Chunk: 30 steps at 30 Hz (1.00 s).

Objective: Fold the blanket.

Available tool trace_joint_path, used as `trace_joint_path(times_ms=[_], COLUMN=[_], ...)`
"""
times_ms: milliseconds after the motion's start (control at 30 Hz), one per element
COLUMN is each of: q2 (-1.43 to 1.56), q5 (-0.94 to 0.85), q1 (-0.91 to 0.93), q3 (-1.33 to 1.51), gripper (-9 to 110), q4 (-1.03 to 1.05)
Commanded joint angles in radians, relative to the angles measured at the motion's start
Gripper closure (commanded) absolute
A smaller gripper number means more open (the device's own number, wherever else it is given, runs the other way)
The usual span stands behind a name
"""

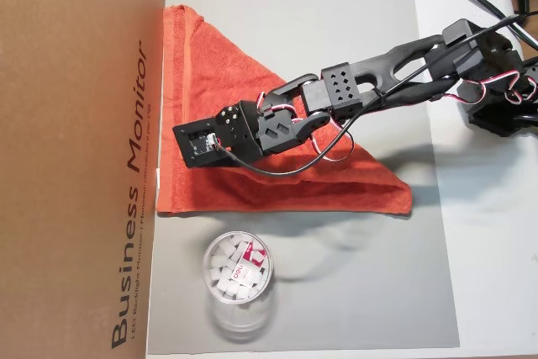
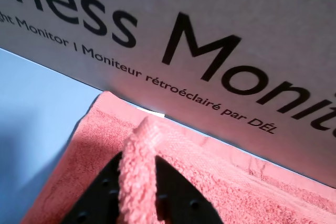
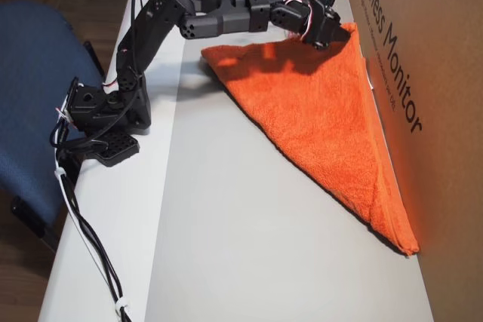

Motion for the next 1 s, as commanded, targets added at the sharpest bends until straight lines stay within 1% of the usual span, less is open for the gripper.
trace_joint_path(times_ms=[0,367,500,967], q2=[-0.003,-0.072,-0.100,-0.158], q5=[-0.014,-0.015,-0.015,-0.017], q1=[-0.021,-0.066,-0.069,-0.020], q3=[-0.060,-0.061,-0.061,-0.061], gripper=[102,102,102,102], q4=[-0.046,-0.069,-0.112,-0.140])
